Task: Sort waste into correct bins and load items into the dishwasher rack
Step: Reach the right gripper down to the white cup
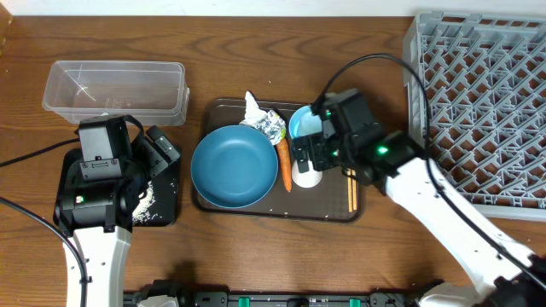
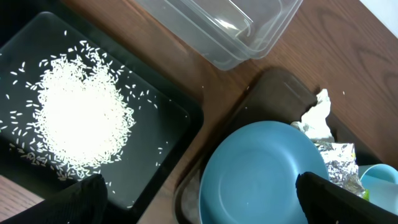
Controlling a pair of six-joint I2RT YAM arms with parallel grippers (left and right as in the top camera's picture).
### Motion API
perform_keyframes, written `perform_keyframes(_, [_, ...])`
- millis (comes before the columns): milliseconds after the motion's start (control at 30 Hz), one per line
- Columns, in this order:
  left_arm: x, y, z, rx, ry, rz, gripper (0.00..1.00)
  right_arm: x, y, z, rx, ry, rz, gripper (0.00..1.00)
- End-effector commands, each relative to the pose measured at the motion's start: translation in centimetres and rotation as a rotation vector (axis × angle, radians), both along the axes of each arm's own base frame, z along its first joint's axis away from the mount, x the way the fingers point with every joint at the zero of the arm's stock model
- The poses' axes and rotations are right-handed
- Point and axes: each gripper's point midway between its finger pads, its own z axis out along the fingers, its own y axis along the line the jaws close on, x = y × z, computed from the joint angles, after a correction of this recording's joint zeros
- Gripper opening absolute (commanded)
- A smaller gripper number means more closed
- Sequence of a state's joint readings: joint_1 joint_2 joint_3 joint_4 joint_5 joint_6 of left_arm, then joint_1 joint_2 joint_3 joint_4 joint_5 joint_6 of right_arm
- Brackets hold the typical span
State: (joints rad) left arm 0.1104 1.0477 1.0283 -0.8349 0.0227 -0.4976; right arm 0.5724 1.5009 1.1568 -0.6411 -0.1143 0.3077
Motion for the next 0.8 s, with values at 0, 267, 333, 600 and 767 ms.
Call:
perform_keyframes(0, [0.2, 0.3, 0.6, 0.007, -0.011, 0.011, 1.00, 0.1, 0.8, -0.3, -0.025, -0.008, -0.006, 0.99])
perform_keyframes(267, [0.2, 0.3, 0.6, 0.007, -0.011, 0.011, 1.00, 0.5, 0.5, -4.2, -0.180, 0.010, -0.095, 0.99])
perform_keyframes(333, [0.2, 0.3, 0.6, 0.007, -0.011, 0.011, 0.99, 0.5, 0.4, -5.1, -0.203, 0.019, -0.107, 0.99])
perform_keyframes(600, [0.2, 0.3, 0.6, 0.007, -0.011, 0.011, 0.99, 0.4, 0.7, -8.0, -0.233, 0.081, -0.131, 0.99])
perform_keyframes(767, [0.2, 0.3, 0.6, 0.007, -0.011, 0.011, 1.00, 0.3, 1.2, -8.3, -0.234, 0.078, -0.118, 0.94])
